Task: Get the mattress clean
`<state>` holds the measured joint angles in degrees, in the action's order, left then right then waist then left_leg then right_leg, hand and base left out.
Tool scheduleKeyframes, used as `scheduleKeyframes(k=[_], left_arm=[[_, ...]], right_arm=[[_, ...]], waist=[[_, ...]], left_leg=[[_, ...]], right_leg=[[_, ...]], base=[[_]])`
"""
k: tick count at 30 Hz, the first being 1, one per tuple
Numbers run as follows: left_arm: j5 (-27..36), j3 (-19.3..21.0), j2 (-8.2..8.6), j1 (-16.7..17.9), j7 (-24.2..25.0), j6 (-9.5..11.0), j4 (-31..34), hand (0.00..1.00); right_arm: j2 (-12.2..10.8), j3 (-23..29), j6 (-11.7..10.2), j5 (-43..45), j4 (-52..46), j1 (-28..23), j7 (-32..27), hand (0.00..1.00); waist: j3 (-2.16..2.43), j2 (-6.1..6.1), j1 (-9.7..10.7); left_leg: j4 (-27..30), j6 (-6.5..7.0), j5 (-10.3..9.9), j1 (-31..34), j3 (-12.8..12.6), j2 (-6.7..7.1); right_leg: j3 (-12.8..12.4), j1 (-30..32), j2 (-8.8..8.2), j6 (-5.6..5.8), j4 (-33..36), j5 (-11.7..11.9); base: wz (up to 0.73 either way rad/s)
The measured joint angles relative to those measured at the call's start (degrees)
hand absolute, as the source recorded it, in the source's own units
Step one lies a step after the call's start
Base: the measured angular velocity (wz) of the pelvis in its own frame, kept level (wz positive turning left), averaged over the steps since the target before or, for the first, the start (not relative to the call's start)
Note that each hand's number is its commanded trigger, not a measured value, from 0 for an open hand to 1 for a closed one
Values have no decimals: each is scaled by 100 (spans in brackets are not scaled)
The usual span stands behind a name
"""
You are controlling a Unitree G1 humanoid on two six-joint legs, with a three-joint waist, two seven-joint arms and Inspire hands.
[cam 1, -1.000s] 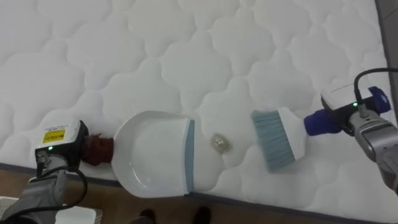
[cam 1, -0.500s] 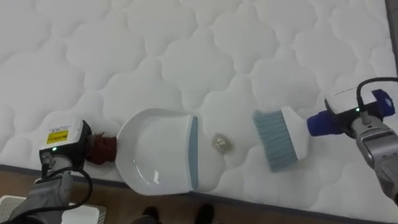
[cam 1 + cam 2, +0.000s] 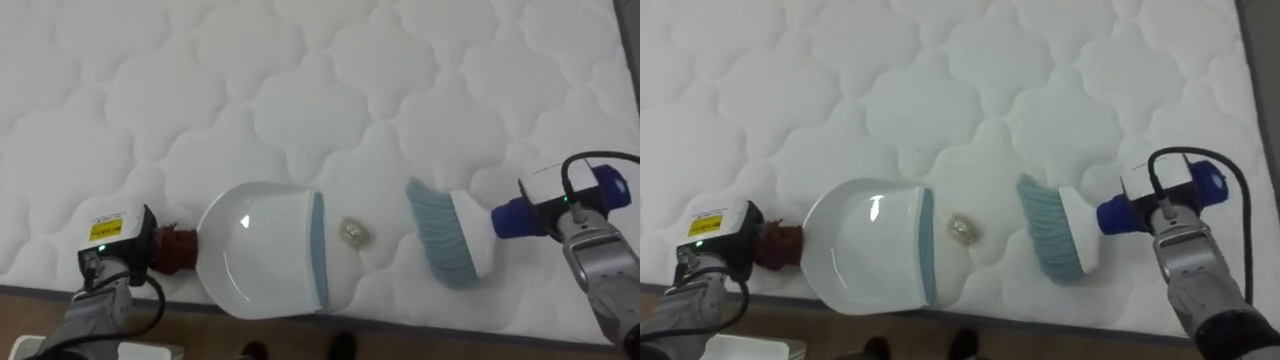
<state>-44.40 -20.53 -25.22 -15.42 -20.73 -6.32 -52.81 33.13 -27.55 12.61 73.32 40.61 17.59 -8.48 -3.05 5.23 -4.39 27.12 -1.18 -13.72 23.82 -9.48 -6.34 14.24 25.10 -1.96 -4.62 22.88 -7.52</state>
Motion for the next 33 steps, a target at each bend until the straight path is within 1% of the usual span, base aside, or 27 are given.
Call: scheduleKeyframes(k=[2,4,8,11,13,14,15,16,17,18,19,21,22,24,26,31,33], left_arm=[[-3,-6,-1,0,5,-38,0,100],[-4,-18,-3,-1,1,-89,3,100],[-5,-23,-6,0,-9,-92,53,100],[5,-131,-41,-1,-95,-101,77,100],[3,-238,-39,-2,-150,-121,109,100],[3,-272,-31,-2,-159,-120,111,100],[3,-322,-10,-2,-167,-111,118,100],[1,-333,23,0,-167,-99,119,100],[-6,-333,40,1,-164,-90,119,100],[-12,-333,57,17,-161,-86,120,100],[-13,-333,74,37,-157,-81,121,100],[-7,-333,123,54,-153,-75,120,100],[-11,-335,139,62,-153,-67,119,100],[-9,-355,140,65,-154,-42,117,100],[-8,-375,140,81,-154,-17,117,100],[-12,-394,150,152,-157,70,118,100],[-13,-394,149,186,-157,89,118,100]], right_arm=[[-1,0,0,54,-136,-18,7,100],[-4,-10,11,85,-358,-43,56,100],[-56,-35,11,124,-563,-71,98,100],[-230,-64,-4,58,-766,-88,88,100],[-459,-227,-28,-125,-982,-90,-24,100],[-521,-293,-43,-126,-1016,-87,-48,100],[-657,-399,-67,-125,-1017,-80,-91,100],[-747,-447,-121,-126,-1020,-80,-92,100],[-790,-462,-142,-132,-1020,-81,-91,100],[-869,-502,-189,-175,-1026,-82,-91,100],[-898,-504,-260,-296,-1041,-81,-91,100],[-894,-502,-317,-440,-1138,-80,-81,100],[-894,-502,-323,-665,-1233,-79,-67,100],[-898,-511,-339,-980,-1393,-79,-22,100],[-920,-510,-428,-1232,-1499,-73,3,100],[-1194,-565,-832,-1948,-1681,-74,139,100],[-1251,-607,-937,-2138,-1717,-73,191,100]], waist=[[9,-5,19],[23,-11,81],[33,-16,98],[36,-23,123],[51,-47,118],[58,-59,112],[67,-74,94],[78,-99,90],[79,-108,80],[82,-113,64],[83,-112,44],[82,-114,20],[82,-115,4],[82,-114,-20],[80,-119,-62],[79,-202,-79],[80,-231,-83]], left_leg=[[-4,0,0,-14,-7,2],[-26,-2,2,-20,-13,3],[-38,-8,5,-48,-20,2],[-62,-28,19,-71,26,16],[-91,-39,36,-101,26,25],[-105,-39,43,-110,28,33],[-163,-35,78,-145,40,66],[-207,-19,111,-151,72,106],[-225,-13,121,-151,76,119],[-256,0,141,-151,78,139],[-271,9,148,-145,82,158],[-295,24,161,-120,84,190],[-287,25,160,-105,94,197],[-284,26,159,-97,119,197],[-282,25,159,-96,153,196],[-284,25,159,-41,185,201],[-285,25,158,-31,191,205]], right_leg=[[-7,-4,1,0,-3,0],[-26,-7,6,-1,-3,2],[-76,-8,28,-9,-15,18],[-87,-8,37,-23,-13,29],[-69,-18,32,-28,-13,32],[-70,-24,26,-28,-13,32],[-74,-39,-1,-28,-10,31],[-55,-38,-34,-19,-5,26],[-49,-35,-46,-14,-2,23],[-39,-29,-69,-5,1,18],[-36,-11,-88,4,14,12],[-34,30,-104,23,43,0],[-20,37,-103,26,44,-3],[-3,32,-122,26,36,-2],[0,32,-124,26,33,-2],[30,42,-117,33,5,-7],[33,44,-119,38,2,-10]], base=[[-5],[0],[-7],[-6],[0],[6],[13],[15],[14],[8],[6],[4],[3],[4],[2],[4],[5]])
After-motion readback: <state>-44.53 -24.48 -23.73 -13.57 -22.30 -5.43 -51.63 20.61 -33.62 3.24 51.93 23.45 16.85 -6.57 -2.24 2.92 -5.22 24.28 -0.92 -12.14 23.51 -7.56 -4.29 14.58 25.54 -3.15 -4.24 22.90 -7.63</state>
